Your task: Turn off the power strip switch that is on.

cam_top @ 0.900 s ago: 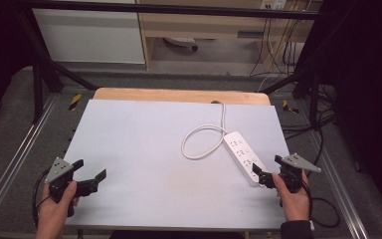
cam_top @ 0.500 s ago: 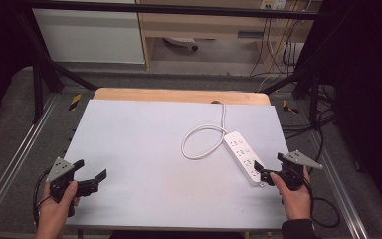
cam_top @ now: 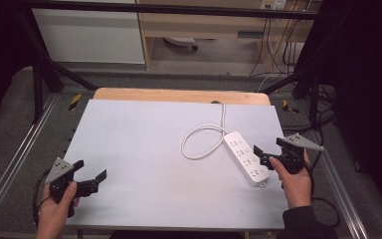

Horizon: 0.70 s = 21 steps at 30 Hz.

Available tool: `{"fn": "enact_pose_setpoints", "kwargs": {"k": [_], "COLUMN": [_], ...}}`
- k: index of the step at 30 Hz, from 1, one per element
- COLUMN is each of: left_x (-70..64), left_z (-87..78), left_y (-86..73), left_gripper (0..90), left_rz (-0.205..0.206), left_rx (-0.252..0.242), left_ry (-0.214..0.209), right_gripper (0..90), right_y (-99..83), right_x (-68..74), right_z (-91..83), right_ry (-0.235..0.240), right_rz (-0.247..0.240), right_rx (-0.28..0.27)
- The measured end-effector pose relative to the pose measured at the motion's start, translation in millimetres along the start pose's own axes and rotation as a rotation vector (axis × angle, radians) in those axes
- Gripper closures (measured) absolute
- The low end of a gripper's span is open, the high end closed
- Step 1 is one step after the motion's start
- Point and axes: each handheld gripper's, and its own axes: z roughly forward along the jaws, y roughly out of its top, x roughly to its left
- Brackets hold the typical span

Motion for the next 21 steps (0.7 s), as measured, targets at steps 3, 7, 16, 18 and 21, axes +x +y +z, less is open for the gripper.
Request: {"fn": "enact_pose_setpoints", "kwargs": {"k": [3, 7, 16, 18, 21], "left_x": [-0.5, -0.4, -1.0, -1.0, -1.7], "left_z": [0.5, -0.2, 0.8, 0.9, 1.3], "left_y": [-0.1, 0.1, 0.1, 0.0, -0.2], "left_gripper": [5.5, 5.5, 5.4, 5.4, 5.4], "left_rz": [0.0, -0.004, -0.005, -0.004, -0.005], "left_rx": [0.004, 0.001, 0.007, 0.008, 0.011], "left_ry": [-0.006, -0.007, -0.003, -0.002, -0.005], "right_gripper": [8.1, 9.6, 6.1, 6.4, 8.5], "right_y": [6.0, 8.4, 17.7, 20.7, 23.4], "right_x": [-1.5, -1.0, 2.8, 3.1, 2.8], "right_z": [2.0, 2.6, 13.5, 16.6, 19.7], "right_ry": [0.003, 0.005, 0.012, 0.009, 0.006], "right_rz": [0.005, 0.004, -0.018, -0.025, -0.027], "right_rx": [-0.008, -0.018, -0.001, -0.001, -0.002]}}
